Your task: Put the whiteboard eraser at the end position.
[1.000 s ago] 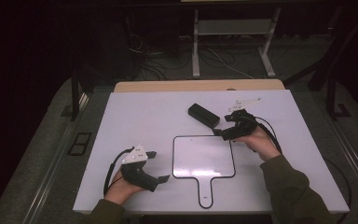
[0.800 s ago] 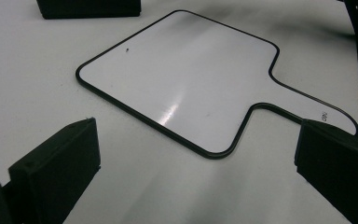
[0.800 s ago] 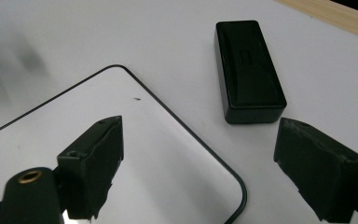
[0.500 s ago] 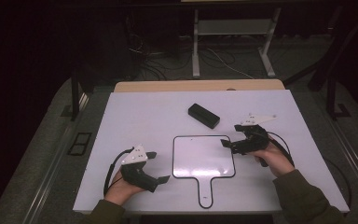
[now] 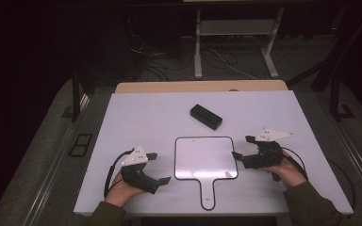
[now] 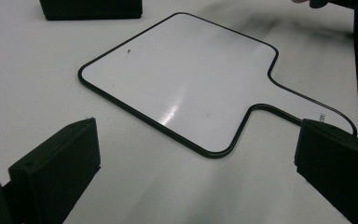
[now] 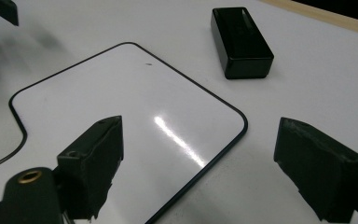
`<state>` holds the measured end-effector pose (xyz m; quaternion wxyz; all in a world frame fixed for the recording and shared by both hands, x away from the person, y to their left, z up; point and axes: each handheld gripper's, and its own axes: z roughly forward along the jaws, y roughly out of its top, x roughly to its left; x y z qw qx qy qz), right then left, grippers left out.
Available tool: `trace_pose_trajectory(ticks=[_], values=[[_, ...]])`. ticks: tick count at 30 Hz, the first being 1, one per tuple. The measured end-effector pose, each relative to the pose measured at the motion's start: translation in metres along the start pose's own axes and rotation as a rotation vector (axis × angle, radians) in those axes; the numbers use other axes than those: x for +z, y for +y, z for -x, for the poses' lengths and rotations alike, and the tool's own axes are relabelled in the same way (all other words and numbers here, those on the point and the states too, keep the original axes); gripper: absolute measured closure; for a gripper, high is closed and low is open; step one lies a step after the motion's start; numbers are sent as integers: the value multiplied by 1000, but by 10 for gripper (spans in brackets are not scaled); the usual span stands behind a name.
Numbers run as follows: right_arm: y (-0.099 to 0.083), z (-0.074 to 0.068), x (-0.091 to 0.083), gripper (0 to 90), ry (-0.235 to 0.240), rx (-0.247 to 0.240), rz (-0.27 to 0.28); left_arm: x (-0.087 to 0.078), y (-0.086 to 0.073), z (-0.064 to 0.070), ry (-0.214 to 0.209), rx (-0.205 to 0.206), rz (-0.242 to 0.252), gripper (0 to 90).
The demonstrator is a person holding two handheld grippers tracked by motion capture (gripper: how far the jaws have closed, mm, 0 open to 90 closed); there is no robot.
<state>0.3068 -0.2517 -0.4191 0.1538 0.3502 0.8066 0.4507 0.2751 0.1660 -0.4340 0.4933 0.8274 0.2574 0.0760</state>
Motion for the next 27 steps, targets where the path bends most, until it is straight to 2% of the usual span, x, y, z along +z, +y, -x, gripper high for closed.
trace_pose_trajectory(ticks=[4,8,16,24,27], values=[[-10,-3,-5,144,20,9,8,0,0,0,1,-2,1,0],[-19,-7,-14,144,12,-3,7,-1,0,1,1,-2,2,0],[-39,-6,-32,144,5,20,10,-2,1,2,-1,-1,3,0],[-50,-7,-41,144,13,13,5,-2,1,2,-2,-2,1,0],[-54,-5,-42,144,1,2,-8,-2,0,1,0,-5,0,0]])
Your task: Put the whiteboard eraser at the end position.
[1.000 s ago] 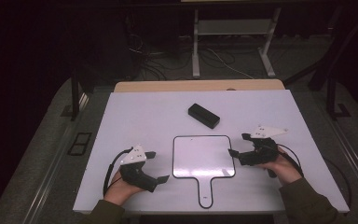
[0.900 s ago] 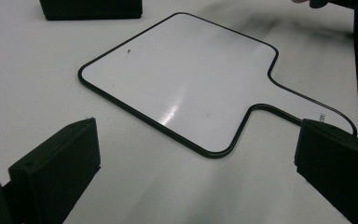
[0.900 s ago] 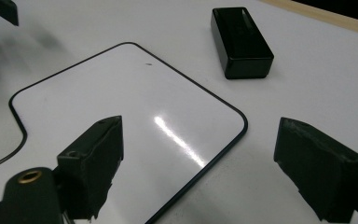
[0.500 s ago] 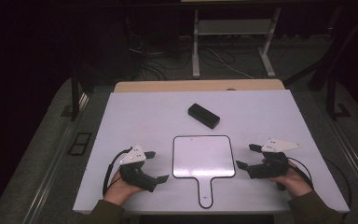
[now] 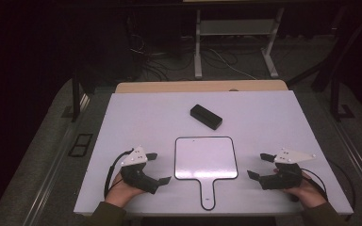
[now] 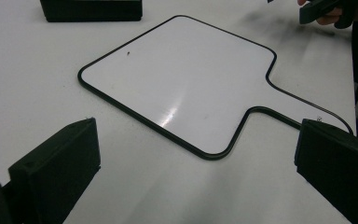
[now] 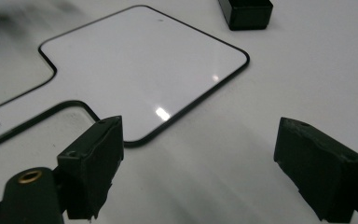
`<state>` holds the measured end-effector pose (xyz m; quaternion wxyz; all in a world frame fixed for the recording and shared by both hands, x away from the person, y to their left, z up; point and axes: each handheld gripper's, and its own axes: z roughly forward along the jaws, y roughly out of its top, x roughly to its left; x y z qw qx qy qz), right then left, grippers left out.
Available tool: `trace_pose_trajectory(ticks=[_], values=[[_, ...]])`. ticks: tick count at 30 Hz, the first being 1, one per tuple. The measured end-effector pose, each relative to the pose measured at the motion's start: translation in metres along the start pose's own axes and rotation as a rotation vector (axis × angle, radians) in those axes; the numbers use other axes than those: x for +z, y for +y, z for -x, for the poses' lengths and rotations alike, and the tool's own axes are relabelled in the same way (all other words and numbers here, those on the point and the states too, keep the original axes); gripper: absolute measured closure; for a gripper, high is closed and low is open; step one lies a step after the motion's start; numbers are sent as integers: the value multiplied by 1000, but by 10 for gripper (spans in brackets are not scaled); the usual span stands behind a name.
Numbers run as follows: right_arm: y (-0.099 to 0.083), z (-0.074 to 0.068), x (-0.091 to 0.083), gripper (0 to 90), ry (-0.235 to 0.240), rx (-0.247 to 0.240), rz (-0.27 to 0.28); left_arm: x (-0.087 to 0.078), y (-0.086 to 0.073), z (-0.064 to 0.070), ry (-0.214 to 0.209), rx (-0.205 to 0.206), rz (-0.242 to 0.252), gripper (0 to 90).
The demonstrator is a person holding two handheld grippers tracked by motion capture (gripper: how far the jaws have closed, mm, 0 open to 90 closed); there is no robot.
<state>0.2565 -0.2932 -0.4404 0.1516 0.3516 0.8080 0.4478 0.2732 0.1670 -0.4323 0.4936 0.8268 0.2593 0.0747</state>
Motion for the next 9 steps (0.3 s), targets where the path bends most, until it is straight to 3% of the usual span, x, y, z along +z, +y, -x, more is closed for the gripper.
trace_pose_trajectory(ticks=[9], values=[[-3,4,-2,144,-15,9,0,0,0,0,1,2,-6,0]])
